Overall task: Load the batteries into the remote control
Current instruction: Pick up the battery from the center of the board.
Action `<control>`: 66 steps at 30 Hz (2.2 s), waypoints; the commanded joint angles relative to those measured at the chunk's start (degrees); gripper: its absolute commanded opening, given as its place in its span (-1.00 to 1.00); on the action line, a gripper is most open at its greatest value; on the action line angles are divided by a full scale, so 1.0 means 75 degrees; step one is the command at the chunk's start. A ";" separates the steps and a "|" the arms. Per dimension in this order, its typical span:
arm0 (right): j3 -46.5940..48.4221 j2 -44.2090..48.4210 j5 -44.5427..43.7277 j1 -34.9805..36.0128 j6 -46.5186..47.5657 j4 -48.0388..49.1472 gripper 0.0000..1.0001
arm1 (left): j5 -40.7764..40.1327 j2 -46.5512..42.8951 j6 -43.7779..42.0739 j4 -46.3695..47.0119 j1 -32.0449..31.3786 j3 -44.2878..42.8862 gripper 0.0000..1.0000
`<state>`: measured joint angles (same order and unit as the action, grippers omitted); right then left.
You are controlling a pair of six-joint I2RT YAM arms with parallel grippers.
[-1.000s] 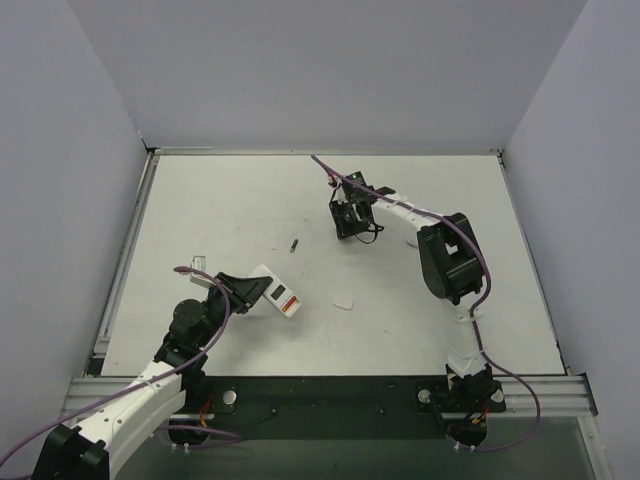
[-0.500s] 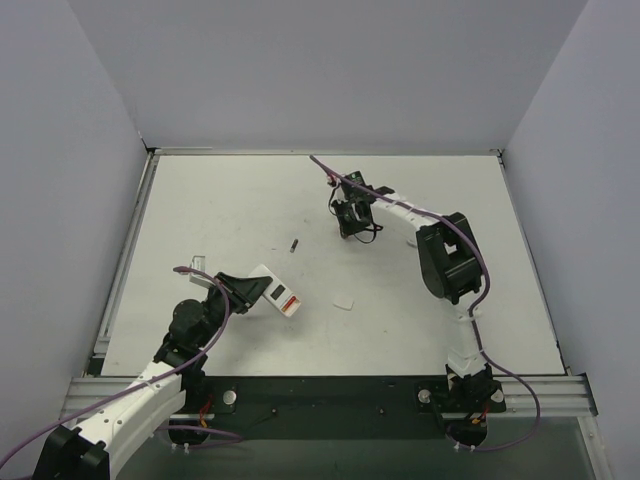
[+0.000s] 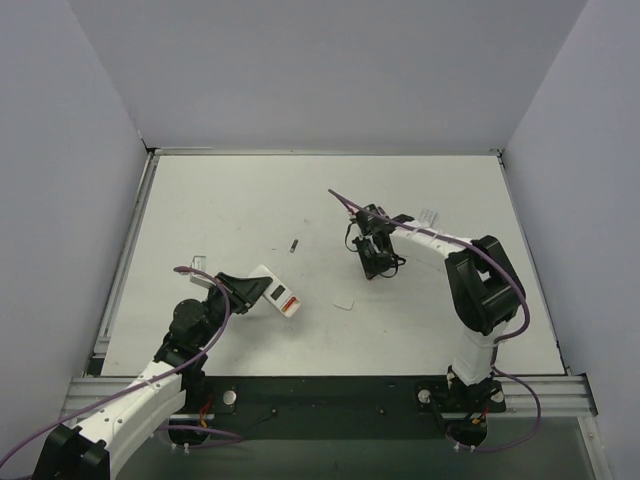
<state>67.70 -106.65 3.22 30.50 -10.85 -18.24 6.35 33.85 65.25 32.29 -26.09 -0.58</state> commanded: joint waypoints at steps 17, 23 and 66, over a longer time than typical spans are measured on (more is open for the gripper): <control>-0.2265 0.1903 -0.0922 0.1113 -0.1623 -0.0428 -0.51 | 0.0091 -0.0001 -0.0076 0.0276 0.0068 0.0569 -1.00; -0.2418 0.1810 -0.1063 0.1125 -0.1659 -0.0182 -0.51 | 0.0079 0.0034 -0.0076 0.0300 0.0068 0.0570 -1.00; -0.0520 0.3158 0.1303 0.3105 -0.2828 -0.0381 -1.00 | -0.1339 0.0327 -0.1400 0.2280 0.0056 0.1061 -1.00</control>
<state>60.38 -82.91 8.84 52.90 -27.44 -20.23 -1.76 37.19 57.39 41.23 -26.02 -0.58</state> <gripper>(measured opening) 0.083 0.307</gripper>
